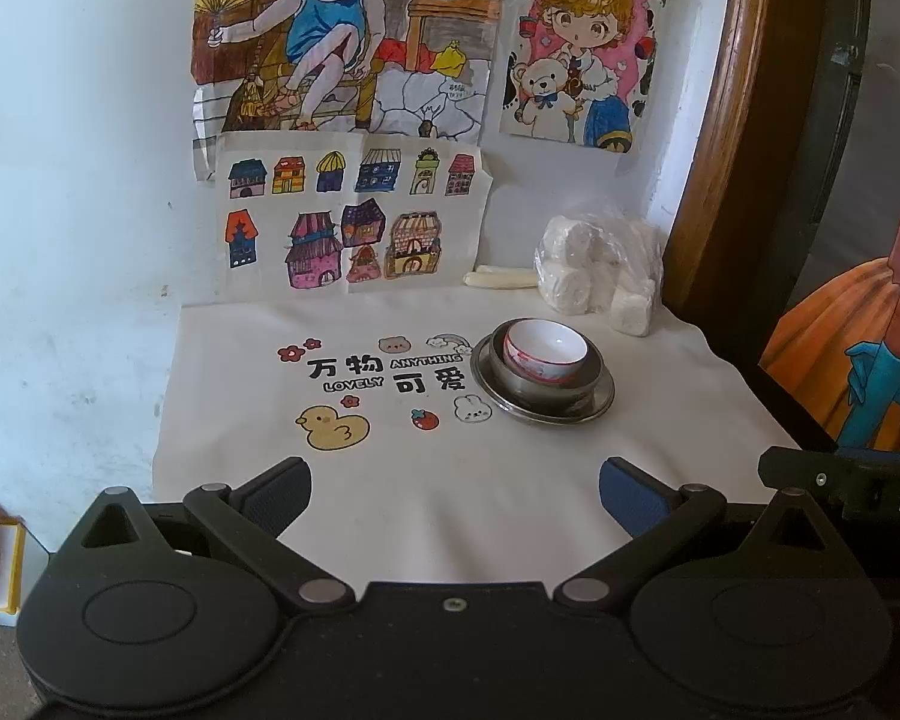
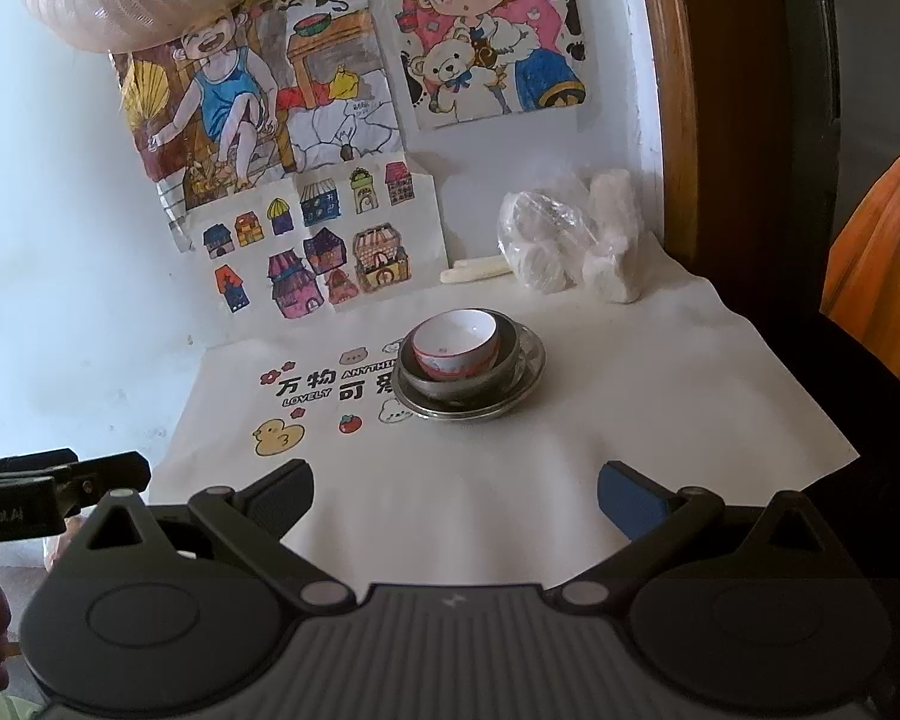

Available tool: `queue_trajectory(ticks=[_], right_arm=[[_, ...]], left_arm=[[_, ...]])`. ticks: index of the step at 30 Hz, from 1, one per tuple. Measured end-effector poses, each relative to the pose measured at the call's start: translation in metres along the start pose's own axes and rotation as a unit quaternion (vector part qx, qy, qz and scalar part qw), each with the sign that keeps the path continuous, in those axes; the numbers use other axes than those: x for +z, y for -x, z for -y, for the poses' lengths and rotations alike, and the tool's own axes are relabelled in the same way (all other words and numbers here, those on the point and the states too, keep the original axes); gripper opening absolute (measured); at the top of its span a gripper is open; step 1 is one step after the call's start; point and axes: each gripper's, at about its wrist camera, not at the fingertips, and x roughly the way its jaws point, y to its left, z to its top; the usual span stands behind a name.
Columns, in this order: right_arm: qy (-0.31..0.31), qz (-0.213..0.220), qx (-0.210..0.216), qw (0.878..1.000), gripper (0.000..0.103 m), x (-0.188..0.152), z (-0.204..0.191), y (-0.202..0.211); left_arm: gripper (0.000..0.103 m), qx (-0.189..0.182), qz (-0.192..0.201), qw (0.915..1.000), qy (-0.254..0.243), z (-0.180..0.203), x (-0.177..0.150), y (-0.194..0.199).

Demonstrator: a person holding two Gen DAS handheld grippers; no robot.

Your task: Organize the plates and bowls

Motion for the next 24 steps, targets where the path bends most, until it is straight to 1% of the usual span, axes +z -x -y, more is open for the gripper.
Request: queue_trajectory(ticks=[24], right_arm=[[-0.001,-0.005,-0.002,1.0,0.103,0.0014,0.0025,-0.0039]], left_arm=[[0.102,-0.008,-0.01,0.9999,-0.01,-0.001,0.0008,-0.0034]])
